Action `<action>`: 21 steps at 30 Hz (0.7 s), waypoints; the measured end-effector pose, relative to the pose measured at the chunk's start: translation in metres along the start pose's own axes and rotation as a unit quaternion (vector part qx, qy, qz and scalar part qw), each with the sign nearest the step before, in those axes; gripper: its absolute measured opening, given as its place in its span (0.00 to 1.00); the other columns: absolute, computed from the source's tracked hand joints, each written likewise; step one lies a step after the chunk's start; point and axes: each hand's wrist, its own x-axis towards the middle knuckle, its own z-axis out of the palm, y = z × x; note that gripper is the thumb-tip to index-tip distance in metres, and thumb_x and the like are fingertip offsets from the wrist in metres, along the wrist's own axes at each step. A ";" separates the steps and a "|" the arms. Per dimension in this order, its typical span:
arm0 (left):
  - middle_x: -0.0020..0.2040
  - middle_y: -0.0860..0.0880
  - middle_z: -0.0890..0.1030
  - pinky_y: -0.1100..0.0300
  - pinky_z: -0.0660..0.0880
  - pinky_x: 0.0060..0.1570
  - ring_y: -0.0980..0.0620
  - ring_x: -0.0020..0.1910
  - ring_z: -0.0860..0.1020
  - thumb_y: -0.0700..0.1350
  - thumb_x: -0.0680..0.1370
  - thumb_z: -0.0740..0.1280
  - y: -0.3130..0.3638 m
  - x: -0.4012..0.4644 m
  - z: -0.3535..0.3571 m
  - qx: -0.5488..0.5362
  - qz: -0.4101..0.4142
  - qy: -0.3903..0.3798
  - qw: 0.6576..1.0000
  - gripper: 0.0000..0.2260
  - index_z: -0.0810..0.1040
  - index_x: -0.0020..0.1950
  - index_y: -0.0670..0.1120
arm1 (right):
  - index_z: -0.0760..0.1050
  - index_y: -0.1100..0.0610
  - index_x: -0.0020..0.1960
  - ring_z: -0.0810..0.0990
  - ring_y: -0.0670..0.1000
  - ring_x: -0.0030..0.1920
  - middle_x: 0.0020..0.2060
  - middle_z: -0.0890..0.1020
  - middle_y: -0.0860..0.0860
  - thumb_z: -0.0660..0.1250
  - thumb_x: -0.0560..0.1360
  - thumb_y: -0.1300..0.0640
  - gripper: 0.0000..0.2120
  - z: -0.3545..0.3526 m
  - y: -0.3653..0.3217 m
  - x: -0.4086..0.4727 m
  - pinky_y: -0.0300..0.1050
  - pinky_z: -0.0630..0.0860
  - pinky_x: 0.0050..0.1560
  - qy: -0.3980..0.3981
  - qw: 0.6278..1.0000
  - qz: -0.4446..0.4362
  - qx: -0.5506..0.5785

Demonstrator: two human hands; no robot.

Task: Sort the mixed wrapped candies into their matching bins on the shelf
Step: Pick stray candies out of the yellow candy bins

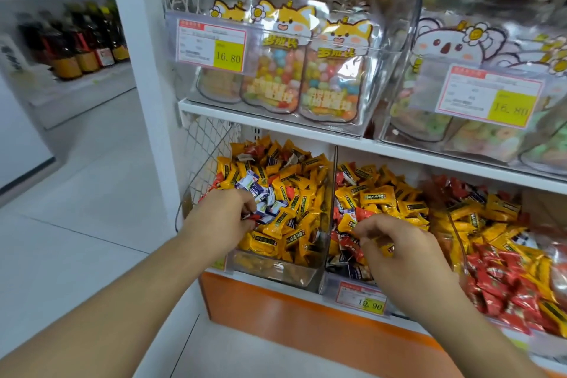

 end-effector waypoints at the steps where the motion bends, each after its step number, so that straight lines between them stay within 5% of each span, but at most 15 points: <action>1: 0.45 0.57 0.82 0.53 0.81 0.52 0.54 0.48 0.81 0.46 0.75 0.78 0.000 0.001 0.001 -0.001 0.006 0.004 1.000 0.10 0.83 0.53 0.56 | 0.82 0.44 0.49 0.76 0.30 0.52 0.46 0.82 0.34 0.69 0.78 0.63 0.12 0.000 0.000 0.000 0.20 0.69 0.47 -0.002 1.000 0.000 -0.002; 9: 0.40 0.61 0.83 0.56 0.82 0.43 0.61 0.42 0.81 0.48 0.77 0.75 0.001 0.000 -0.002 0.017 0.013 0.054 0.998 0.04 0.83 0.46 0.58 | 0.82 0.43 0.49 0.78 0.33 0.51 0.48 0.83 0.36 0.70 0.78 0.62 0.12 -0.006 0.003 -0.001 0.22 0.71 0.45 -0.006 1.000 0.008 -0.005; 15: 0.36 0.63 0.84 0.58 0.81 0.47 0.64 0.40 0.82 0.47 0.75 0.78 0.013 -0.009 -0.032 -0.131 0.009 0.094 0.987 0.06 0.84 0.42 0.57 | 0.82 0.44 0.49 0.78 0.31 0.50 0.48 0.82 0.34 0.69 0.78 0.62 0.12 -0.011 0.003 -0.002 0.22 0.71 0.45 -0.005 1.000 0.005 0.005; 21: 0.39 0.55 0.86 0.52 0.83 0.49 0.57 0.42 0.85 0.45 0.75 0.78 0.056 -0.029 -0.031 -0.299 0.043 0.039 0.952 0.05 0.86 0.44 0.55 | 0.80 0.43 0.58 0.80 0.38 0.54 0.50 0.82 0.37 0.71 0.79 0.61 0.15 -0.012 -0.005 -0.006 0.33 0.78 0.52 -0.020 0.997 -0.021 0.068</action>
